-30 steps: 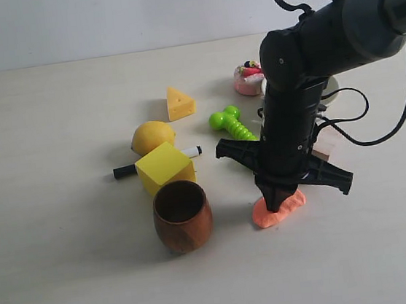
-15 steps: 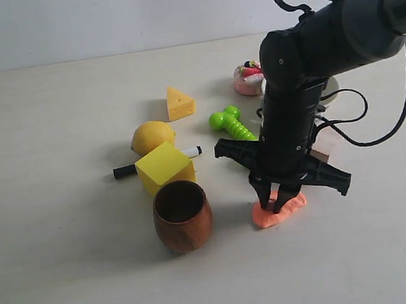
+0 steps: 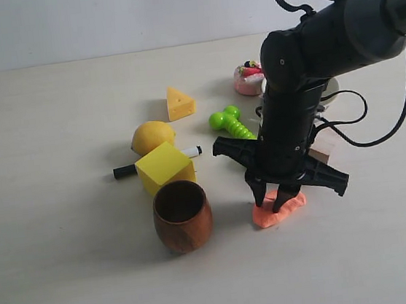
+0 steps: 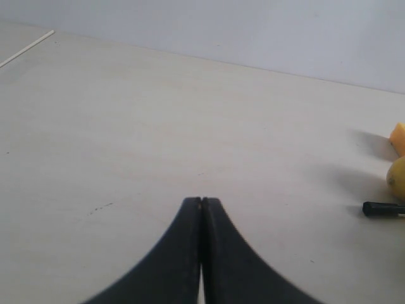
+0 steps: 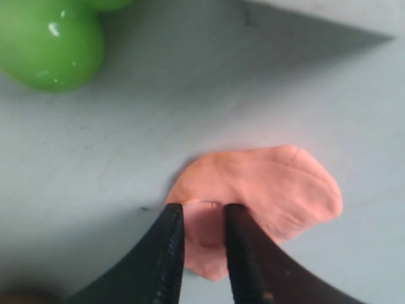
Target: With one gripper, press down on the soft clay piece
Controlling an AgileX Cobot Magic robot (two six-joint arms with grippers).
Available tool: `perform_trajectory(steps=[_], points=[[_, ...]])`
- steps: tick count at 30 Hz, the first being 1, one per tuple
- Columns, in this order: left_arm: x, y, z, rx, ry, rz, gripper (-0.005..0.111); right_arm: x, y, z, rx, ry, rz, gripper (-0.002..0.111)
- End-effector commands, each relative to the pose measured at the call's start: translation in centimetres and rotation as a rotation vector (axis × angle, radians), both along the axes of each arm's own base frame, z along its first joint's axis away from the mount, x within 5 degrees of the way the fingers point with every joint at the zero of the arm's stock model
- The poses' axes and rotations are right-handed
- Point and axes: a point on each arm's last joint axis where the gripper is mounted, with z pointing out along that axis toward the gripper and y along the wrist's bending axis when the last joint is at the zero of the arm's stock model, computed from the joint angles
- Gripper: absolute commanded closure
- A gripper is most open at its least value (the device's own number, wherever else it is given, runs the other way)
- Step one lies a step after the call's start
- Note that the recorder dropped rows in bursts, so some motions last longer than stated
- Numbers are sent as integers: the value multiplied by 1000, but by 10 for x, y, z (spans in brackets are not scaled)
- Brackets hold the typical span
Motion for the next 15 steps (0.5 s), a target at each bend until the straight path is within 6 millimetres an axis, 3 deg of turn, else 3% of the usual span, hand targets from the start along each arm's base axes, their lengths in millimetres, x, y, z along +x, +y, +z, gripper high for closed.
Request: perform_trajectory(steps=[1, 15], points=[[0, 0, 3, -2, -25, -6, 107, 1, 4, 5, 37, -51, 2, 83], [0, 0, 3, -2, -25, -6, 107, 1, 4, 8, 42, -56, 1, 87]])
